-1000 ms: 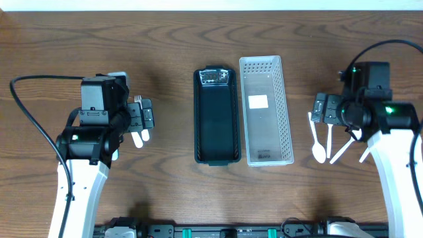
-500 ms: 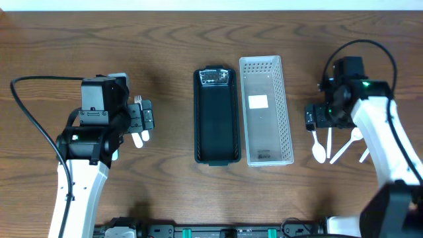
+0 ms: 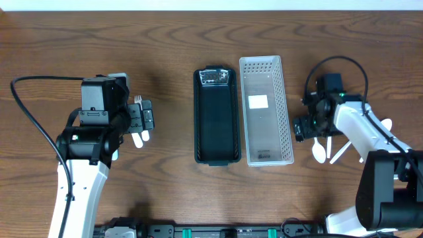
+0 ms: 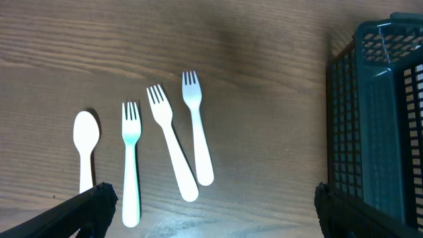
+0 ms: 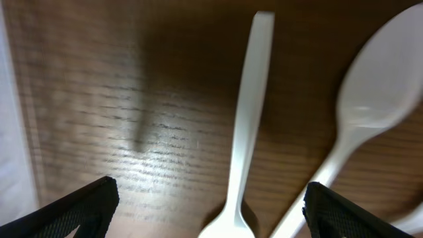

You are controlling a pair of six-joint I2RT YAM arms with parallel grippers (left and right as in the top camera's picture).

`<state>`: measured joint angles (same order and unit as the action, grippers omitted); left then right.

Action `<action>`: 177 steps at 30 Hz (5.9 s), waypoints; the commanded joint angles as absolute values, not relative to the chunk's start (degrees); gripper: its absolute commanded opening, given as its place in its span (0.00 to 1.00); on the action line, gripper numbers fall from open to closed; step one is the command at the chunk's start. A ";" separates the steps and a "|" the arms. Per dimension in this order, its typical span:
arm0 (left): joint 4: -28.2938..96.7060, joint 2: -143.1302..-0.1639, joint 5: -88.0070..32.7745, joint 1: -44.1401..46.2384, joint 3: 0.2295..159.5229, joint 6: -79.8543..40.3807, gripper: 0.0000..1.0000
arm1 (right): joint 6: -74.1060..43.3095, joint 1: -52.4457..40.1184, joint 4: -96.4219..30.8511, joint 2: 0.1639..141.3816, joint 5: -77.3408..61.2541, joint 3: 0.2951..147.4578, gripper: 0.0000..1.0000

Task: Pack container

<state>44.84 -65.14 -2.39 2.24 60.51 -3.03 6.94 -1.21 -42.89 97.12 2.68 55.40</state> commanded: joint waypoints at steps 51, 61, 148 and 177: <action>46.70 -65.06 -1.76 1.93 61.84 -3.55 0.98 | 4.54 -1.52 -38.13 97.49 1.89 50.15 0.01; 46.68 -65.06 -1.76 1.93 61.84 -3.55 0.98 | 0.60 -1.52 -39.31 95.64 1.93 56.40 0.01; 46.70 -65.06 -1.76 1.93 61.84 -3.57 0.98 | -9.13 10.44 -40.53 108.44 -1.54 62.00 0.92; 46.65 -65.06 -1.76 1.93 61.84 -3.55 0.98 | -9.37 9.67 -43.66 104.68 -1.61 65.12 0.01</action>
